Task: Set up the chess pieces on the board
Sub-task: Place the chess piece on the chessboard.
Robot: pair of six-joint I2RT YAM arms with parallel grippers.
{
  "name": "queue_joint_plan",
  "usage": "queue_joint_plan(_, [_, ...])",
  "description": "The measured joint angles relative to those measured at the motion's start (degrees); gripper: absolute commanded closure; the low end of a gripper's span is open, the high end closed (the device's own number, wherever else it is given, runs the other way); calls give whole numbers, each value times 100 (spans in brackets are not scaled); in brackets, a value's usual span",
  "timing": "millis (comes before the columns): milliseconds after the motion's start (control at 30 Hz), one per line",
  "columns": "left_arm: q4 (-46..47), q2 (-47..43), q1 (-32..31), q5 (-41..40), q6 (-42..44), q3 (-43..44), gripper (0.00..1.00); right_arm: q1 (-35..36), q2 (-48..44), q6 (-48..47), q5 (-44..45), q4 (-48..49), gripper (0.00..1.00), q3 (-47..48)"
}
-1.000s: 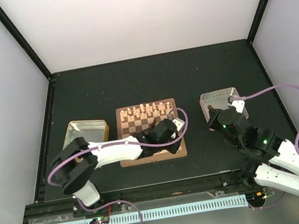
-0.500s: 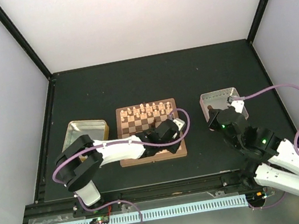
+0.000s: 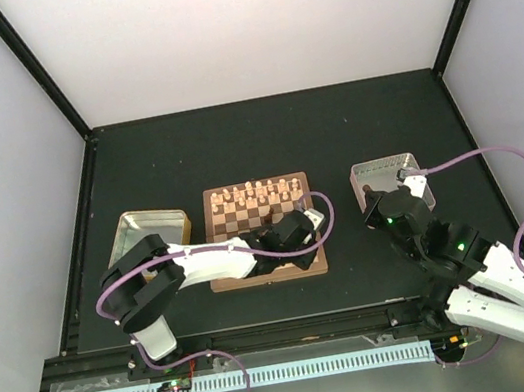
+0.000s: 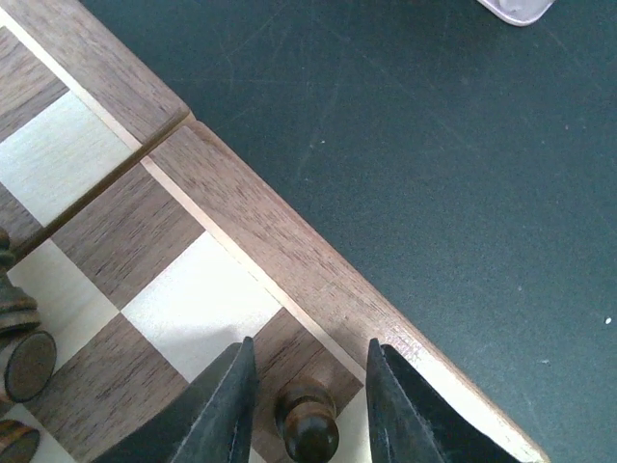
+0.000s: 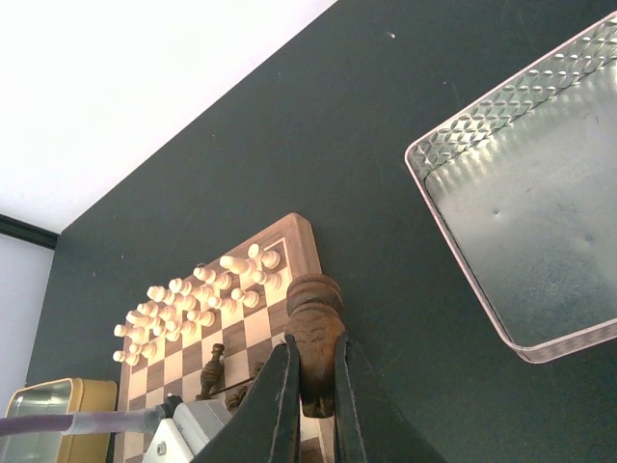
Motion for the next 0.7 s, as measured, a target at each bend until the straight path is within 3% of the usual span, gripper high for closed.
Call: queue_joint_plan(700, [-125, -479, 94, 83, -26, -92, 65, 0, 98, -46, -111, 90, 95, 0])
